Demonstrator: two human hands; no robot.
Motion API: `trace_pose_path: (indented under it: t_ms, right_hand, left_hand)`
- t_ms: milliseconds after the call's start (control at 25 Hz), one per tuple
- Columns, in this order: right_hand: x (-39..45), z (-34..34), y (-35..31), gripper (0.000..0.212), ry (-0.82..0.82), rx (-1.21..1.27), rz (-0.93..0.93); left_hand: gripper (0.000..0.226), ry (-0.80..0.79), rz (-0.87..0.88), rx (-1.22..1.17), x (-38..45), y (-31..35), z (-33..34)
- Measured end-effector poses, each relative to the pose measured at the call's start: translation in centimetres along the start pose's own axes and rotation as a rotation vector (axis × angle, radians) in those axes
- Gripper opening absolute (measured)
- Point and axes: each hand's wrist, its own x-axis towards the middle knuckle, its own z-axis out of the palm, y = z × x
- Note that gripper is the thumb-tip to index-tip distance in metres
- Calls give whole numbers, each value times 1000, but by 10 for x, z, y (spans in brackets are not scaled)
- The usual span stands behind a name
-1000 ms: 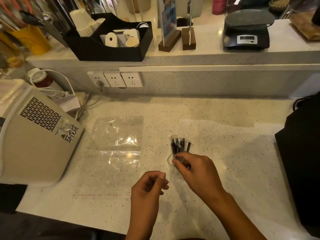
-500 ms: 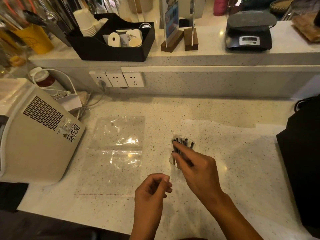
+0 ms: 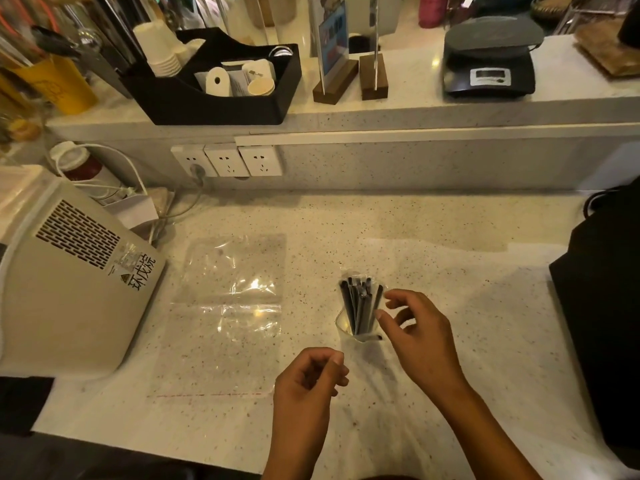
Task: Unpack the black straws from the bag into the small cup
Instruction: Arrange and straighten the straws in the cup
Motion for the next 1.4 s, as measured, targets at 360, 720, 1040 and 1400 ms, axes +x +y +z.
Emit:
trace_pose_path:
  t_ms: [360,720,1040,1400]
  right_hand:
    - [27,-14,-26,13,19,87,-92]
    - [15,-86,-124,16,282,505,-207]
    - [-28,-61,-102,25,17,513,7]
    - [-35,-53,-96,24,6,558,68]
  left_hand:
    - [24,-17,51,35,0,9,6]
    - [61,-240,36,-139,-12,37,12]
    - [18,-624,56,26,-50,21,-4]
    - [27,-710,-46,-5,-61,23,-2]
